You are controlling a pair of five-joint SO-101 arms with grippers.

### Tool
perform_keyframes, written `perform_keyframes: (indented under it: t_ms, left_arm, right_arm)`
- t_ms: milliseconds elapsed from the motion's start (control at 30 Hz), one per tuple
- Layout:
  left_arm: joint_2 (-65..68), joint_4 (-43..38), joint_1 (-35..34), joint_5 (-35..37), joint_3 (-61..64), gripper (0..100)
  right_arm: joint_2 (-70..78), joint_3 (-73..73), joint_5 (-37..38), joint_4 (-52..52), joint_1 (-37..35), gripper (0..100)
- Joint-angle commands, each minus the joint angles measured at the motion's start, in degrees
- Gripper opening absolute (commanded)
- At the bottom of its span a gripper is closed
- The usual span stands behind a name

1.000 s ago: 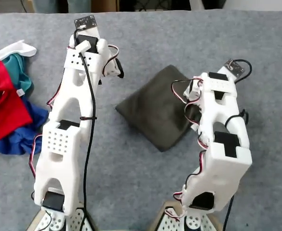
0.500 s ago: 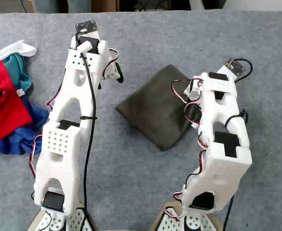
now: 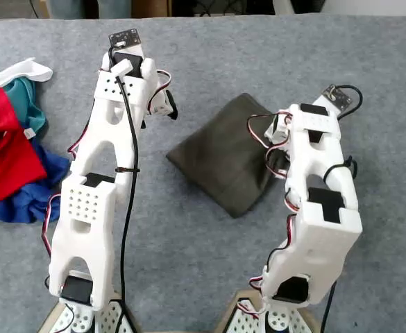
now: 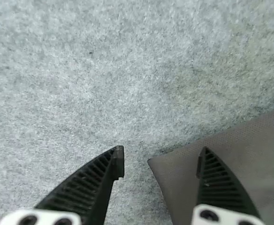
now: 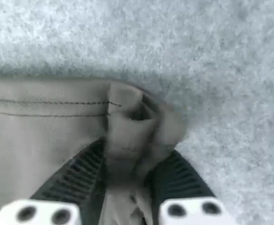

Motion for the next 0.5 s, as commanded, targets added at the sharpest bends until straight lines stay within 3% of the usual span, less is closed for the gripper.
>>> perform_keyframes:
  t_ms: [0, 300, 467]
  left_arm:
    - [-1.6, 0.6, -0.7, -0.4, 0.0, 27]
    - [-1.6, 0.6, -1.3, -0.4, -0.4, 27]
    - [-1.6, 0.6, -3.2, -0.4, -0.3, 27]
  right_arm:
    - [0.1, -2.0, 2.2, 0.1, -1.4, 1.8]
    - [0.0, -11.7, 2.8, 8.4, -1.3, 1.3]
    - [0.1, -20.6, 8.8, 13.5, -0.6, 1.3]
